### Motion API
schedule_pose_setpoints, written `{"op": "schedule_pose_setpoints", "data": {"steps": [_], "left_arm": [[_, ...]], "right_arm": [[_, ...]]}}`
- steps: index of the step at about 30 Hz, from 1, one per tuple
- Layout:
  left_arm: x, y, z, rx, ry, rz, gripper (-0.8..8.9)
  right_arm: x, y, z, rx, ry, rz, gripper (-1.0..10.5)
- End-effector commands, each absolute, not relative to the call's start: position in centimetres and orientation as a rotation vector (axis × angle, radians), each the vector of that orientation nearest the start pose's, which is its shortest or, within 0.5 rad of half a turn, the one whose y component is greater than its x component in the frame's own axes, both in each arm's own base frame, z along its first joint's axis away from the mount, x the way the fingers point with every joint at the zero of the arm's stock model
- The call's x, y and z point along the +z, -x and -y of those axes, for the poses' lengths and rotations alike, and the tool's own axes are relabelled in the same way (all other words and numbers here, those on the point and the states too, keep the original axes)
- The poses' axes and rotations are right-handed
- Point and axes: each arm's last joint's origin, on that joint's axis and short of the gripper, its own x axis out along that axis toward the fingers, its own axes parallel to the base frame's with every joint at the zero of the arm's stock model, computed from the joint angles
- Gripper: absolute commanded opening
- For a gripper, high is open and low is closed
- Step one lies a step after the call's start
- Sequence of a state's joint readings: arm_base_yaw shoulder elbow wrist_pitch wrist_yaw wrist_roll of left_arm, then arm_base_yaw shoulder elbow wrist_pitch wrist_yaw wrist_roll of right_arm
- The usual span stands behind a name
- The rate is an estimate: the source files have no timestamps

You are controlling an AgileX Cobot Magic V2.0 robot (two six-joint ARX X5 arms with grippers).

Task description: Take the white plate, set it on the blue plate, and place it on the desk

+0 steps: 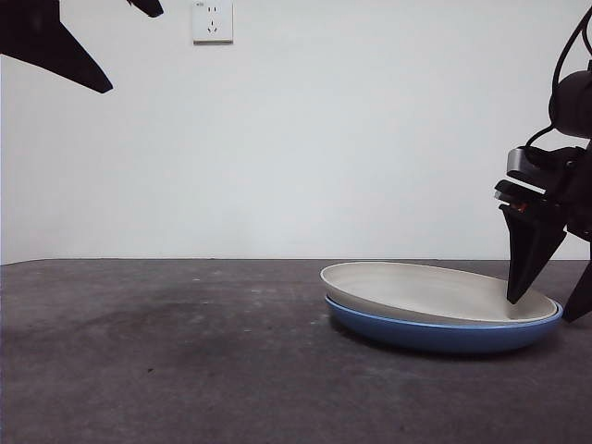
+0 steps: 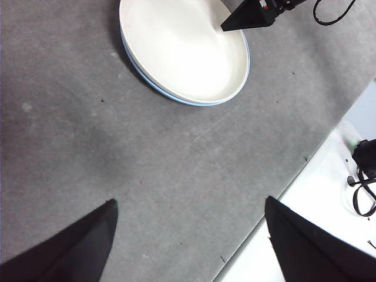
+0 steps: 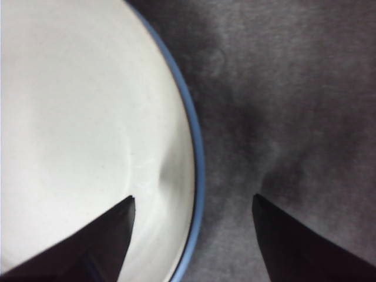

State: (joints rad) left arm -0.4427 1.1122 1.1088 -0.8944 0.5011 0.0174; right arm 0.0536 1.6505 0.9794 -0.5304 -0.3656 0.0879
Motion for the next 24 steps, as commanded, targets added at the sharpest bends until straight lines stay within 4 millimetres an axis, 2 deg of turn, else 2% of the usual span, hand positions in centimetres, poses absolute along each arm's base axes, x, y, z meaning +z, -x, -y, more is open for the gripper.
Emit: {"op": "schedule_pose_setpoints", "data": {"steps": [1, 3, 14, 24], "left_arm": [[32.87, -18.12, 10.25, -0.904, -0.002, -0.906, 4.01], [32.86, -18.12, 10.25, -0.904, -0.002, -0.906, 4.01], [32.85, -18.13, 10.25, -0.904, -0.002, -0.907, 4.01], [32.85, -18.12, 10.25, -0.904, -0.002, -0.907, 4.01]], "right_arm": [[17.3, -30.89, -2.87, 0.317, -0.273, -1.198, 2.4], [17.3, -30.88, -2.93, 0.318, -0.272, -1.199, 1.8], [17.25, -30.84, -2.93, 0.306, -0.274, -1.206, 0.1], [17.39, -30.88, -2.94, 0.298, -0.294, -1.2, 0.1]]}}
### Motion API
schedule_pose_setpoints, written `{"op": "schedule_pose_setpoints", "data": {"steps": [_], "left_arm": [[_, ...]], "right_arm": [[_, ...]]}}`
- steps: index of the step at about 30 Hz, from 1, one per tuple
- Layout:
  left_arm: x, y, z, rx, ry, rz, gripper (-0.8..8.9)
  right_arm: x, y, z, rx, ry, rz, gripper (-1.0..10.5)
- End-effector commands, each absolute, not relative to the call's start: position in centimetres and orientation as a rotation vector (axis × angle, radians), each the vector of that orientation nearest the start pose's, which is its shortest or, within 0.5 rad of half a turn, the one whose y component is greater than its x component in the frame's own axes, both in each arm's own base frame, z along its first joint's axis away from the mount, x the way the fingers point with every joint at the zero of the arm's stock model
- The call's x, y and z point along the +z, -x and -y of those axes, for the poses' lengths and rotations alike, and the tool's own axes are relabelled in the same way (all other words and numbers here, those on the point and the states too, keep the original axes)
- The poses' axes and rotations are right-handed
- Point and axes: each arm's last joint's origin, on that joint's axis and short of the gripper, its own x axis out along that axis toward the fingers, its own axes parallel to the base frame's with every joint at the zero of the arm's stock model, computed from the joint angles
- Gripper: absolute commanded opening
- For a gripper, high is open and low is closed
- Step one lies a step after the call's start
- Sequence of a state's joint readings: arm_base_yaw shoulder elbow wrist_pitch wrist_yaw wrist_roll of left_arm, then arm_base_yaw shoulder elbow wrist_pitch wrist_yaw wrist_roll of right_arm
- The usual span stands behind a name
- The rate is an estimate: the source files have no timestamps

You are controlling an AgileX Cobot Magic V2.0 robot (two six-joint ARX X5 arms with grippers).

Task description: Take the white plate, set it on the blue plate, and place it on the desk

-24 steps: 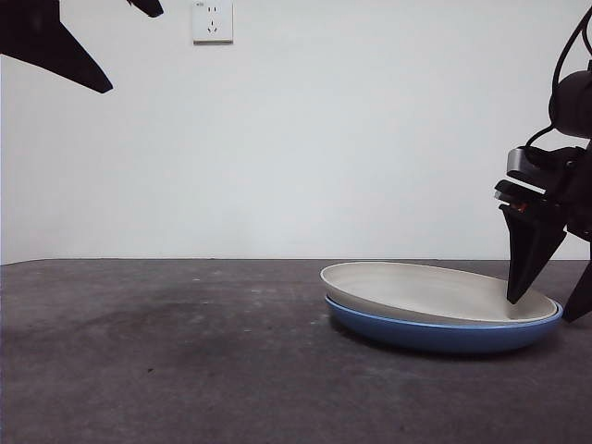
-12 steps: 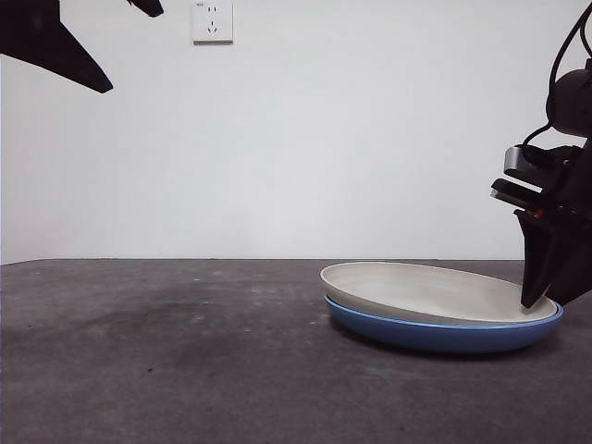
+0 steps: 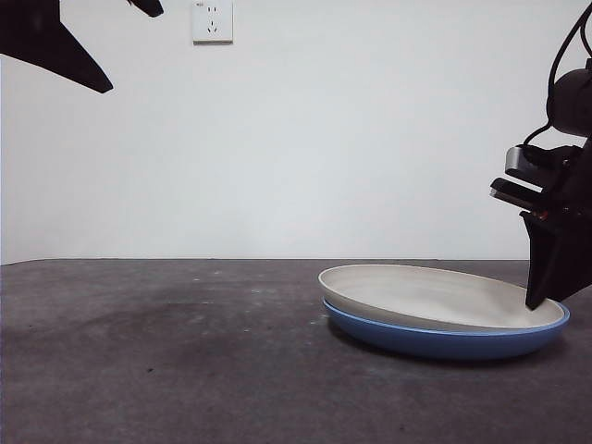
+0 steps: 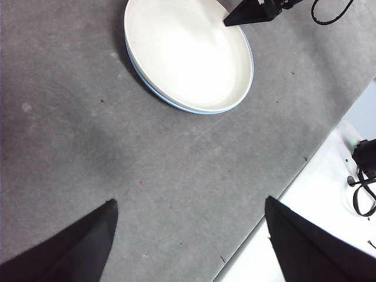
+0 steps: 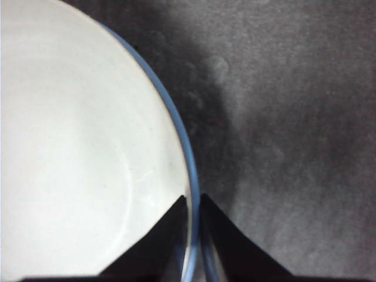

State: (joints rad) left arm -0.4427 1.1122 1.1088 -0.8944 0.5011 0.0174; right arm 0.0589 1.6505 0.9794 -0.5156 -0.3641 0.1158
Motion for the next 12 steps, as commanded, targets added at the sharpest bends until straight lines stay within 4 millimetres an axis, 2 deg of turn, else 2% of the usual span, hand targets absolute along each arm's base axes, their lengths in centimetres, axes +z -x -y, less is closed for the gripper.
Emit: {"op": "schedule_pose_setpoints", "data": {"steps": [1, 5, 12], "left_arm": [[32.9, -18.1, 10.3, -0.904, -0.002, -0.907, 4.01], [32.9, -18.1, 10.3, -0.904, -0.002, -0.907, 4.01], [32.9, -18.1, 10.3, -0.904, -0.002, -0.906, 4.01]], "right_arm": [[17.5, -30.9, -3.0, 0.303, -0.297, -1.197, 0.1], [18.5, -30.6, -2.9, 0.304, -0.306, -1.162, 0.1], [22.2, -29.6, -3.0, 0.354, -0.34, -1.025, 0.1]]}}
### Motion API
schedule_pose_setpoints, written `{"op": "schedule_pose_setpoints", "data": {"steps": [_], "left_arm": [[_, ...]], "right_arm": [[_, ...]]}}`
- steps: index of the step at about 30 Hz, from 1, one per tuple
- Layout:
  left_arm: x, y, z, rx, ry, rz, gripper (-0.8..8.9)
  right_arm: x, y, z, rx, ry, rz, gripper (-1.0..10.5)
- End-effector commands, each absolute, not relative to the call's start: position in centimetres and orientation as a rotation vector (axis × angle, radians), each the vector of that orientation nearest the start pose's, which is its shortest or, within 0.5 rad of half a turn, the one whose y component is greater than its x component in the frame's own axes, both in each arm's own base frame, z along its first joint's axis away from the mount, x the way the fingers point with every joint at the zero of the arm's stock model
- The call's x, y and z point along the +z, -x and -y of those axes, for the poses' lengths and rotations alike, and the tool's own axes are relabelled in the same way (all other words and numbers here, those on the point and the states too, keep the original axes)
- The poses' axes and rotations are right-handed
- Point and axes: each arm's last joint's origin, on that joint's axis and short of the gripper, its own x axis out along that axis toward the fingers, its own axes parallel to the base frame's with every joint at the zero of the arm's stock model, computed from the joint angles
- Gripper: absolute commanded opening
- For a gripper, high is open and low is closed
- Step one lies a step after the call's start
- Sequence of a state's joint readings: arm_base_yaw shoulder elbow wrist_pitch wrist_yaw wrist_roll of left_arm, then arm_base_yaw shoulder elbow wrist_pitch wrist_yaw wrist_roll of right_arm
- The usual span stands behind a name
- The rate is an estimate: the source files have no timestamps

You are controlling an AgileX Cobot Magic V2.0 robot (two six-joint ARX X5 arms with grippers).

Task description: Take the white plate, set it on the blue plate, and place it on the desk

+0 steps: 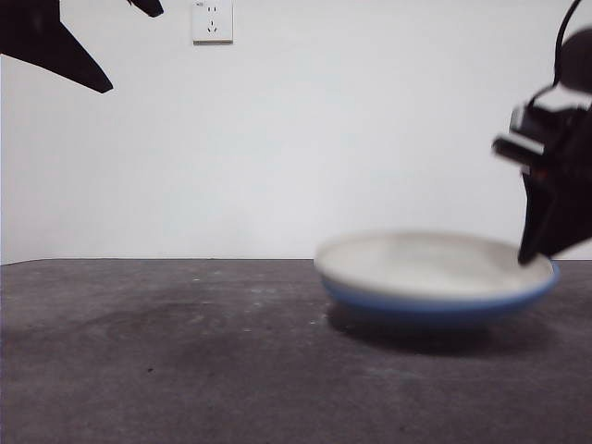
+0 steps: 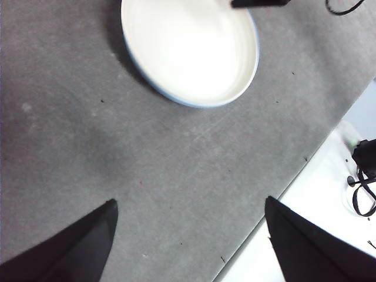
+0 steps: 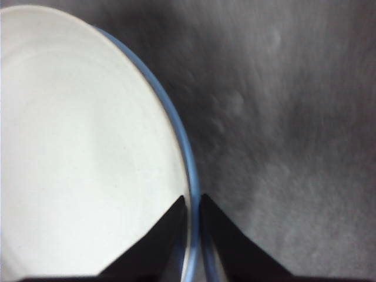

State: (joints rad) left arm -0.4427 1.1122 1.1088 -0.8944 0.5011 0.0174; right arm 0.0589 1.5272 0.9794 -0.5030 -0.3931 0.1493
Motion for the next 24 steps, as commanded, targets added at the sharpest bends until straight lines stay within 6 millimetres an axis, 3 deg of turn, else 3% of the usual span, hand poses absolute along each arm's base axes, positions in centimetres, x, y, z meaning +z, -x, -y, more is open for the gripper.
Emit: {"op": "schedule_pose_setpoints", "data": {"steps": [1, 7, 14, 24], "left_arm": [[32.9, -18.1, 10.3, -0.904, -0.002, -0.906, 4.01], [32.9, -18.1, 10.3, -0.904, -0.002, -0.906, 4.01], [32.9, -18.1, 10.3, -0.904, -0.002, -0.906, 4.01], [32.9, -18.1, 10.3, -0.904, -0.002, -0.906, 4.01]], "right_arm": [[22.6, -29.4, -3.1, 0.363, -0.341, -1.01, 0.1], [24.8, -28.7, -4.2, 0.396, -0.353, -0.939, 0.1], [26.4, -29.1, -7.5, 0.473, -0.338, -0.889, 0.1], [24.7, -31.4, -12.3, 0.511, -0.317, -0.938, 0.1]]}}
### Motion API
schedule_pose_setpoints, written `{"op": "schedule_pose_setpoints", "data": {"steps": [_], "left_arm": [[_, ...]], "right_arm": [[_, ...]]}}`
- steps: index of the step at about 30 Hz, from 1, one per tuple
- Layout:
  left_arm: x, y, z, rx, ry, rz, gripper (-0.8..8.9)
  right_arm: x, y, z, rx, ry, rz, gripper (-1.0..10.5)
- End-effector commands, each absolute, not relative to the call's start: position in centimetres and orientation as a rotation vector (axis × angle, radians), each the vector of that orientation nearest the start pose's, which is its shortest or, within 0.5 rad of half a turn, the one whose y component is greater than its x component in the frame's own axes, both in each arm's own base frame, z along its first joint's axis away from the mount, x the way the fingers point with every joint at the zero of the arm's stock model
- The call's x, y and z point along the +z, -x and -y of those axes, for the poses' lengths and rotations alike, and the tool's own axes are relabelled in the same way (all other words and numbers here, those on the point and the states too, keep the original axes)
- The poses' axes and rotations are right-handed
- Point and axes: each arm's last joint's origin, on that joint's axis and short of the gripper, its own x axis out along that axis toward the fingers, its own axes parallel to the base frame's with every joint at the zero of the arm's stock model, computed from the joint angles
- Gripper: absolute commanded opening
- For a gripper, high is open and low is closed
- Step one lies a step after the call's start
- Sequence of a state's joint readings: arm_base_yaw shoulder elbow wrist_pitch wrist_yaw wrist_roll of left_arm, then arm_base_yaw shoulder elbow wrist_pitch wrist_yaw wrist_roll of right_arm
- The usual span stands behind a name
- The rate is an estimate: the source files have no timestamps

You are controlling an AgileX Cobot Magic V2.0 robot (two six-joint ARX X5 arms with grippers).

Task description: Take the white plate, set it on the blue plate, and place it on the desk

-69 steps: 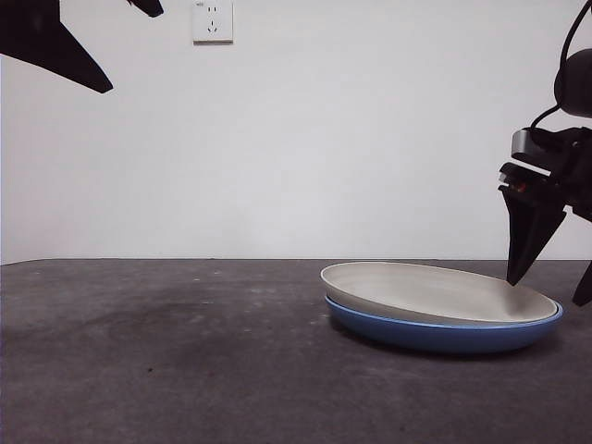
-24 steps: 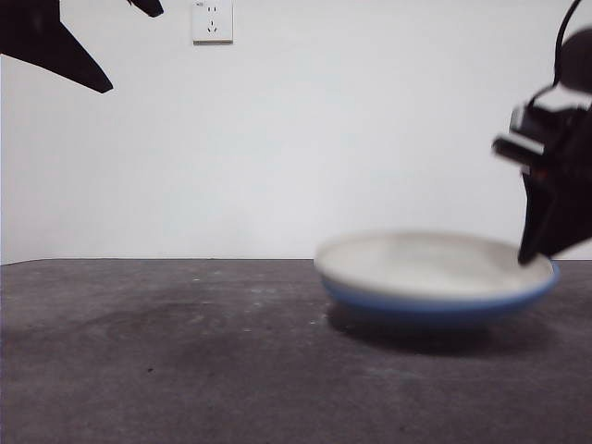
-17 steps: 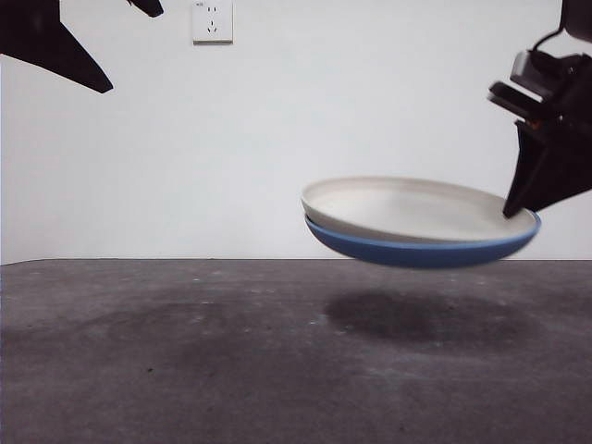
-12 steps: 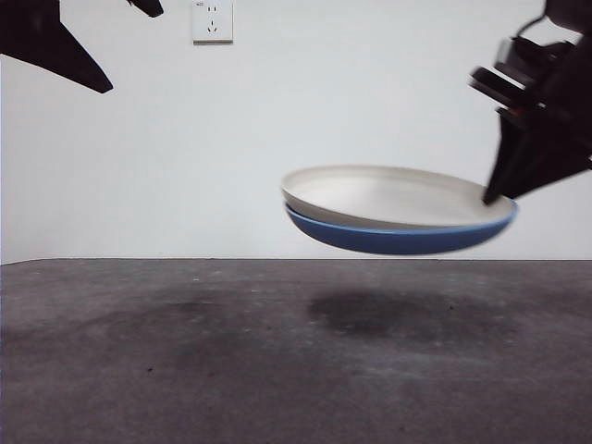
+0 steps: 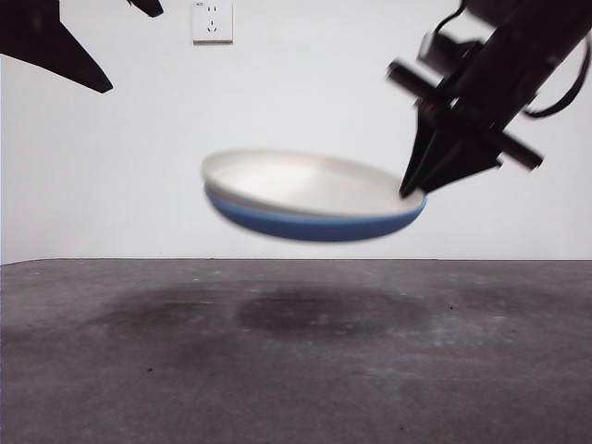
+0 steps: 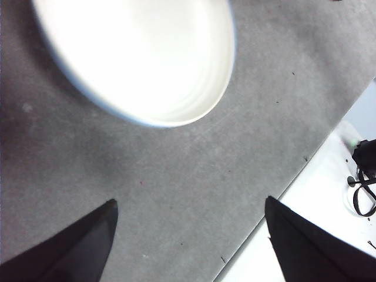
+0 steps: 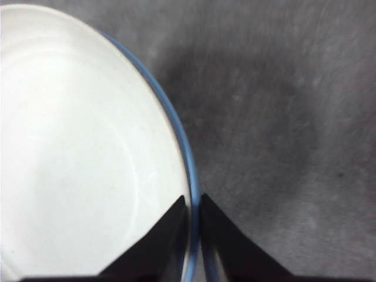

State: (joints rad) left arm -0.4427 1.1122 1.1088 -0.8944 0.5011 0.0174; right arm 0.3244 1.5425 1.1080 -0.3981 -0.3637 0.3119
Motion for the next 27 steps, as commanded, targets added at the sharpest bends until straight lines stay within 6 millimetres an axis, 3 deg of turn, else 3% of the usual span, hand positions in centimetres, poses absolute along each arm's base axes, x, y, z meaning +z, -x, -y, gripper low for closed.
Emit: {"op": "schedule_pose_setpoints", "data": {"steps": [1, 7, 14, 24, 27], "left_arm": [[32.9, -18.1, 10.3, -0.904, -0.002, -0.906, 4.01], [32.9, -18.1, 10.3, -0.904, -0.001, -0.907, 4.01], [32.9, -18.1, 10.3, -0.904, -0.001, -0.907, 4.01], [32.8, -18.1, 10.2, -0.903, -0.001, -0.909, 4.01], [32.8, -18.1, 10.2, -0.903, -0.001, -0.909, 4.01]], "right_arm": [[24.3, -31.7, -12.8, 0.511, -0.318, -0.946, 0.1], [21.4, -33.3, -14.6, 0.493, -0.321, -1.007, 0.1], [18.4, -34.2, -15.1, 0.453, -0.304, -1.084, 0.1], [17.3, -34.1, -15.0, 0.424, -0.292, -1.143, 0.2], [17.4, -34.0, -15.0, 0.422, -0.292, -1.147, 1.5]]}}
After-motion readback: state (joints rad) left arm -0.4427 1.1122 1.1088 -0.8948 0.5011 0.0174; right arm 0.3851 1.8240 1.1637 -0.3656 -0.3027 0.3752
